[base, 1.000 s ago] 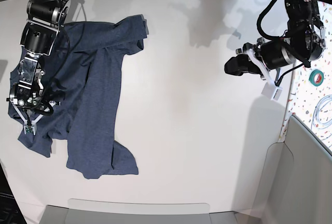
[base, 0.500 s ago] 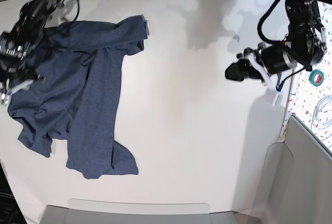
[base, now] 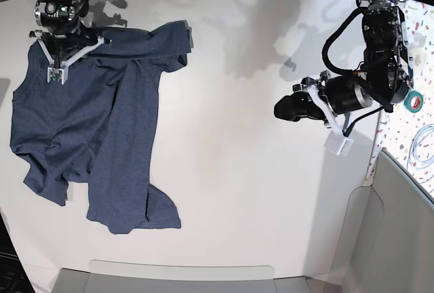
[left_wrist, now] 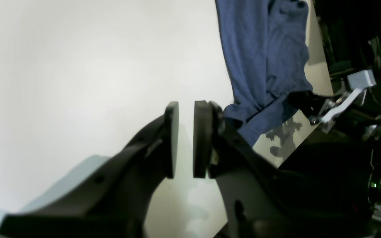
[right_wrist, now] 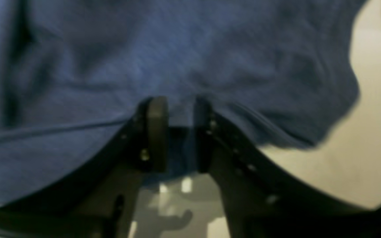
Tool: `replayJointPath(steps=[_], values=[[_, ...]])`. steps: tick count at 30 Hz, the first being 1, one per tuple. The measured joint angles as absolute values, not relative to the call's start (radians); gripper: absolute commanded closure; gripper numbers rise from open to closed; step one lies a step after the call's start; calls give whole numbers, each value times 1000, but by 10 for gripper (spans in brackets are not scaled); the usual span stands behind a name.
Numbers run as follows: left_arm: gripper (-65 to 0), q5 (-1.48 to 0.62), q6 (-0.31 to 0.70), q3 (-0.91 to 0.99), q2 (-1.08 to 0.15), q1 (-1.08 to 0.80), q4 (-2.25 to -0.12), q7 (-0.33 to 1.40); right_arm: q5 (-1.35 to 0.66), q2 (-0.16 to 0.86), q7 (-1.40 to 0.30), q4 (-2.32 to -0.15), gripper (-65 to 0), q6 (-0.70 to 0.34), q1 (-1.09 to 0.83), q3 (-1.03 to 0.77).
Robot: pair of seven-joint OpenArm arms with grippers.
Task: Layout the t-shirt on the table in an organized manner, then fold the t-shirt properly
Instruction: 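Lift the shirt side with the right gripper and lay it flatter, then move both grippers over the shirt body to grasp its hem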
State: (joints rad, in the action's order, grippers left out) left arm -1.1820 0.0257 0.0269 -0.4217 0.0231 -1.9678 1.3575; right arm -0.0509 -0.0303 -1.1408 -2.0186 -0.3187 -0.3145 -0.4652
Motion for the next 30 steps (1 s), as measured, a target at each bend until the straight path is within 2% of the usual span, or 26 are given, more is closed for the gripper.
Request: replayJointPath(steps=[3,8,13,19,24,27,30], values=[[-86,-1182,26,30,-424,14,-1968,1357,-52,15,-1143,-1993,-52,-319,-350,-467],[-88,-1183,26,31,-421,9,-1968,1356,-51,95,-1139,-1975,-44,-318,-405,-468],[-91,-1154,26,38,-325,48,-1939,1363,-56,83,-1141,-2022,-46,-319,-437,-467],[-132,-1036,20,39,-200,203,-1710,1344,-68,75,-1136,-2040,-45,-319,-430,-545],[-137,-975,22,34,-130,319,-1569,1351,-301,57,-1139,-2040,-44,-314,-359,-632],[-173,-947,21,-15,-95,416,-1485,1339,-350,47,-1126,-2039,-44,-311,-312,-649],[-233,-918,22,-144,-79,506,-1422,1334,-340,26,-1134,-2037,-44,-311,-285,-656]])
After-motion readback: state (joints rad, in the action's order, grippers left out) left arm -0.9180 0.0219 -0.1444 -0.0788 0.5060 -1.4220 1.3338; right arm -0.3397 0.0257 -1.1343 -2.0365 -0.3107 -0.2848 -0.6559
